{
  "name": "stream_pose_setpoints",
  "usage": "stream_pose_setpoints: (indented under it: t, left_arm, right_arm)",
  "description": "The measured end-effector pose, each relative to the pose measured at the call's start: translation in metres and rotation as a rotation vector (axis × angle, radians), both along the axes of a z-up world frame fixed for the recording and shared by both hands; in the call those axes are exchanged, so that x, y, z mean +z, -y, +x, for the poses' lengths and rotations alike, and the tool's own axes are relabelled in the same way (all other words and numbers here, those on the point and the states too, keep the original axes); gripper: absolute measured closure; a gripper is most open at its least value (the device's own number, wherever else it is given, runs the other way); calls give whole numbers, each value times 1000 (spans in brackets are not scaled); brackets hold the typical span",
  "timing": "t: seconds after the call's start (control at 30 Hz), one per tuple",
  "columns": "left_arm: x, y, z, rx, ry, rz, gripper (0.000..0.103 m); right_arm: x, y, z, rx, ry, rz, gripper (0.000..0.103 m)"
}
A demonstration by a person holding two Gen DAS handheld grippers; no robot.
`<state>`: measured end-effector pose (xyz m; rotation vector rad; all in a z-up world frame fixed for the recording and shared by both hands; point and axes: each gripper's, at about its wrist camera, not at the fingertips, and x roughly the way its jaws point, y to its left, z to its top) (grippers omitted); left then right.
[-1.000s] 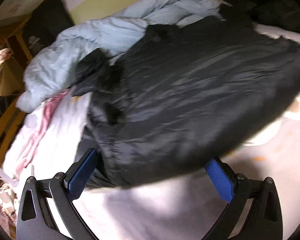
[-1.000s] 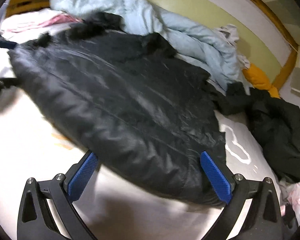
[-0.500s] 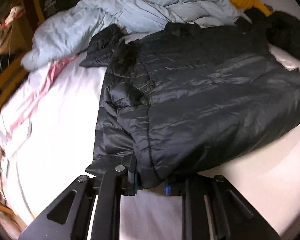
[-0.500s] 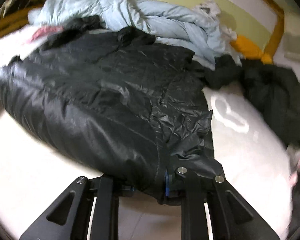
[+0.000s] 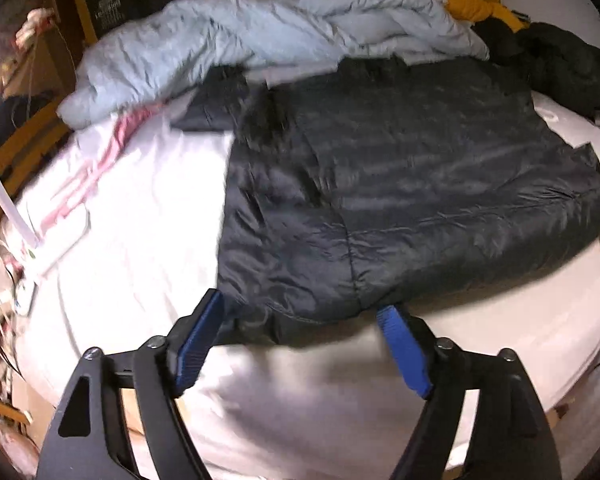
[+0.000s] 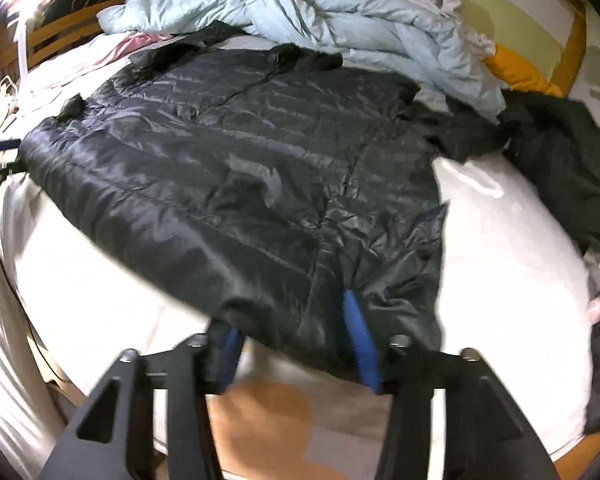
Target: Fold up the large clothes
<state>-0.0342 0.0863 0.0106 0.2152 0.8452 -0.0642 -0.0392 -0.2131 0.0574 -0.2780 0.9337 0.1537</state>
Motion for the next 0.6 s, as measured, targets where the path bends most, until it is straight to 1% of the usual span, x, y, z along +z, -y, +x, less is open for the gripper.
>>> stream_pose_setpoints:
  t: [0.03,0.1,0.17,0.3,0.33,0.43,0.5,0.57,0.6]
  left_arm:
    - [5,-1,4,0,25,15,19]
    - [16,-1,21,2,67,44,18]
    - [24,-2,42,5,97,45,18]
    - [48,-8,92,25,163,16,18]
    - [50,-10,104,27,165,10,18]
    - [49,-14,147,44,125,-32,18]
    - [40,-20,174,69,92,-69,18]
    - [27,-23,189,88,78,-75,18]
    - [22,-25,192,89,79,-72,18]
  right_arm:
    - [6,3,3,-1,21,-8,48]
    - [27,9,7,-13,80,-3,39]
    - [42,16,19,-41,135,4,35]
    - [67,23,59,-98,240,17,34]
    - [70,23,69,-106,250,23,34]
    - [69,26,113,-146,258,27,34]
    - [59,31,144,-182,250,49,34]
    - [47,36,164,-222,250,47,34]
    - [40,40,173,-244,264,47,34]
